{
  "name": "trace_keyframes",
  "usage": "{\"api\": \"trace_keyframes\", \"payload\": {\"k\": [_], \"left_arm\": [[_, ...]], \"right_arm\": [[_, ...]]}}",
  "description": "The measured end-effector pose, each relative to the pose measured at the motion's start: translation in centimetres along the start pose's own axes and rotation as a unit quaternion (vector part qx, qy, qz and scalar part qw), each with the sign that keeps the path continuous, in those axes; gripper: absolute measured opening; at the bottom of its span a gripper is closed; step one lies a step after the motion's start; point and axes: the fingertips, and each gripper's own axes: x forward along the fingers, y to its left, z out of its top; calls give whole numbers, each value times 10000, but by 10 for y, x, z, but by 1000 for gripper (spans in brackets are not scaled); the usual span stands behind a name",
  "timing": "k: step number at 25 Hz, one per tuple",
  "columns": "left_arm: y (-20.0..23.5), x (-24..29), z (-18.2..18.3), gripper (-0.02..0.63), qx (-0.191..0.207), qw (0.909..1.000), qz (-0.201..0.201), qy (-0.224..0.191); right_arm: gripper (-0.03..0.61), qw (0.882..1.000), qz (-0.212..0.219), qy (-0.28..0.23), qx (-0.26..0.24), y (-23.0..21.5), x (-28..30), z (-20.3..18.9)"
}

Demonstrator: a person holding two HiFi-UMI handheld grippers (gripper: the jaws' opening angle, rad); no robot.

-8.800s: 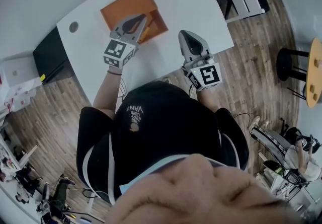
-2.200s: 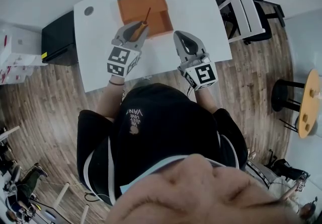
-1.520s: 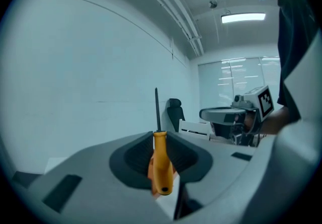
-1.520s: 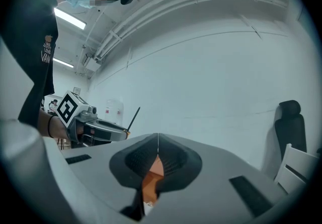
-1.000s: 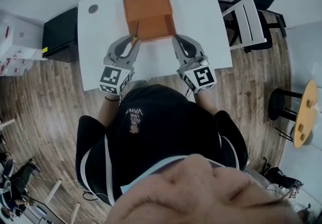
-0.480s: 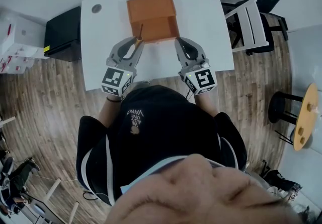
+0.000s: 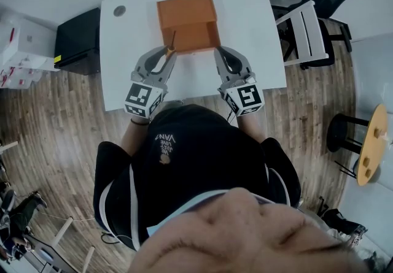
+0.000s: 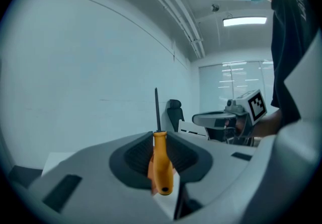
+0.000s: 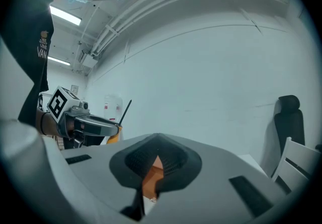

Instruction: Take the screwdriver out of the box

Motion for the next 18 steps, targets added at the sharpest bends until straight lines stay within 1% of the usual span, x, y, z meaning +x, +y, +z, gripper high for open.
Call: {"api": "trace_keyframes", "payload": {"k": [8,18], "left_arm": [[-1,1,-3,87,-23,10000,-30,14],[7,2,-4,87,-60,10000,-18,38]], "right_arm": [[11,10000,-30,26,2,0,0,-1],[11,10000,-21,55,-5,0,8,-2]]}}
